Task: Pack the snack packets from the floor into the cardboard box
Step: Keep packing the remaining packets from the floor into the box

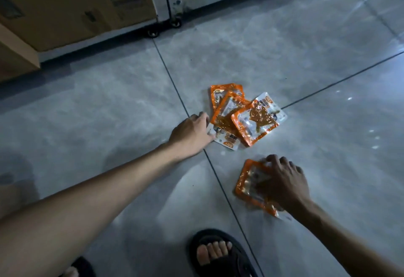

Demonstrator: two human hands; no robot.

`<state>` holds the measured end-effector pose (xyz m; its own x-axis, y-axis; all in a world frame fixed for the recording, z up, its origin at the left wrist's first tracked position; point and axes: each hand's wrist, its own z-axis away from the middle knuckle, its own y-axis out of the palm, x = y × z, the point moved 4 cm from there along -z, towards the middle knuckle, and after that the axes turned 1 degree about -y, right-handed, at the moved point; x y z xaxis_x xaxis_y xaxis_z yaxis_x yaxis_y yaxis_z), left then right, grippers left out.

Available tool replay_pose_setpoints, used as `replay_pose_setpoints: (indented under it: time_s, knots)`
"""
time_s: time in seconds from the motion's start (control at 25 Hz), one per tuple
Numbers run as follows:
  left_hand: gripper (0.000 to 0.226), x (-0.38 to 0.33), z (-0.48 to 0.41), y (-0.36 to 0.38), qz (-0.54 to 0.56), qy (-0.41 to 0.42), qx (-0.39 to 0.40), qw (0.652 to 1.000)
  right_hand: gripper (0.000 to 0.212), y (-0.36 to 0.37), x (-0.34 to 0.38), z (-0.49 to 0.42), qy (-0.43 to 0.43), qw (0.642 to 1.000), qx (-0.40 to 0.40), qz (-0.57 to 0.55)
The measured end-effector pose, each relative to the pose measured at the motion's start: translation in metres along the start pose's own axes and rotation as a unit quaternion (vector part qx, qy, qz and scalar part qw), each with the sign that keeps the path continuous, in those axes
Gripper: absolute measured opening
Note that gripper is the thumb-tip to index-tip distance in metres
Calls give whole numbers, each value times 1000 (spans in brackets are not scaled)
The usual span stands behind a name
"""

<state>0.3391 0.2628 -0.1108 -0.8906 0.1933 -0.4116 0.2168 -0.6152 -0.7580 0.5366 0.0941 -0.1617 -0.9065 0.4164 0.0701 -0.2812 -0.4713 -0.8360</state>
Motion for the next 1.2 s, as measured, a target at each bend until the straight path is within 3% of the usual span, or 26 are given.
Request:
replay_pose_setpoints:
  time_s: [0.16,0.32,0.48,0.64,0.76,0.84,1.0,1.12,1.2]
  knots:
    - [52,-10,-28,28,48,-15,-60,997,38,1,0,-2,-64,996,37,-55]
    - [58,-15,-46,44,68,-36,-91,993,14,-42,-2,-24,-173,975,-47,-135]
    - [56,-14,-53,56,110,-74,-114,985,12,-122,14,-81,-295,950,-97,-37]
    - [39,4,-47,56,135,-93,-81,983,48,-128,40,-132,-305,947,-14,102]
    - [37,27,-36,49,131,-125,-17,983,93,-104,40,-144,-291,943,-1,163]
    - [36,42,-29,47,128,-145,12,981,104,-95,32,-147,-288,939,-6,188]
    - [46,43,-27,44,159,-166,-30,973,94,-86,35,-144,-263,936,-63,223]
    - [67,28,-32,43,96,-175,-91,976,72,-83,42,-137,-270,923,-141,236]
    - [69,20,-32,45,95,-188,-120,970,69,-87,40,-134,-265,920,-168,233]
